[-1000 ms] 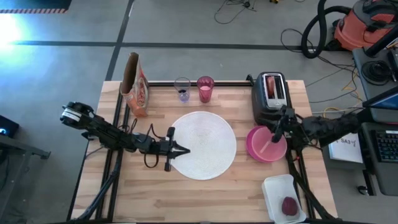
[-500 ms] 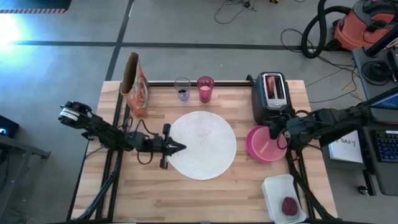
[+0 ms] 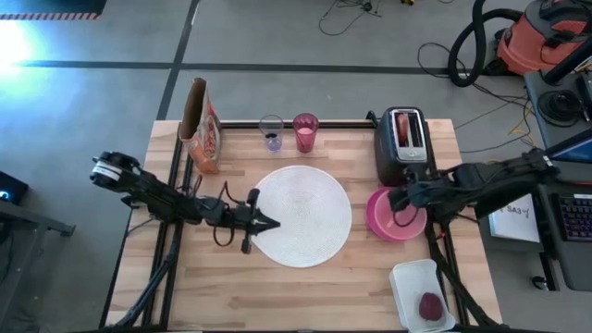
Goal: Arrange a breakfast setting
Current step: Put the orange bowl on the table mat
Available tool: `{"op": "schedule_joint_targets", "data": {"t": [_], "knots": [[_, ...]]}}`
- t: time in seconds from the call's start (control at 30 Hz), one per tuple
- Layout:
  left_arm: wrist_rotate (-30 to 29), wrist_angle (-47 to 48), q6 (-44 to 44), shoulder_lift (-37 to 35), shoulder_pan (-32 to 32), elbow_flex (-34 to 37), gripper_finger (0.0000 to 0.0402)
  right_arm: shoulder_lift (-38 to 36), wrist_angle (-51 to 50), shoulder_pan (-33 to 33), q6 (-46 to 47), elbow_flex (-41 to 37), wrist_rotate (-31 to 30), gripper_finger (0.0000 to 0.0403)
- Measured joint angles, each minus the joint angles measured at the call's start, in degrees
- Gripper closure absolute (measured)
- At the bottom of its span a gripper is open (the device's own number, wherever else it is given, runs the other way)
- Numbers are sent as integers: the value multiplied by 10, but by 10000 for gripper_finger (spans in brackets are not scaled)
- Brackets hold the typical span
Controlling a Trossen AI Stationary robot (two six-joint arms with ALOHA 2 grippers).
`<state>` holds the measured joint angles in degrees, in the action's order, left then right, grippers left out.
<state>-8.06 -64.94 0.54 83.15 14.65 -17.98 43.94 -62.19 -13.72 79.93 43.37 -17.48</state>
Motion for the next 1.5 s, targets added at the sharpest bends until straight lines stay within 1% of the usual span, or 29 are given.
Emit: {"op": "schedule_joint_targets", "data": {"t": [0.2,0.33,0.57,0.77,0.93,1.1,1.2,1.3,1.4,1.5], "knots": [[56,-6,2,-8,-17,19,400,54,23,0,31,-1,63,206],[63,-43,2,-9,-18,38,400,80,50,0,41,-1,96,200],[91,-50,2,-9,-18,47,400,122,63,0,57,0,111,209],[111,-50,2,-9,-18,48,400,165,107,0,57,0,125,209],[127,-59,2,-11,-19,60,400,205,107,0,56,0,140,209],[132,-77,2,-16,-19,78,400,242,107,0,53,0,168,210],[133,-86,2,-18,-19,86,400,258,107,0,46,1,181,220],[133,-90,2,-19,-19,93,400,268,107,0,35,1,199,242],[133,-93,2,-20,-19,98,400,275,107,0,34,1,211,275],[133,-95,1,-21,-19,99,400,274,107,0,29,1,224,316]]}}
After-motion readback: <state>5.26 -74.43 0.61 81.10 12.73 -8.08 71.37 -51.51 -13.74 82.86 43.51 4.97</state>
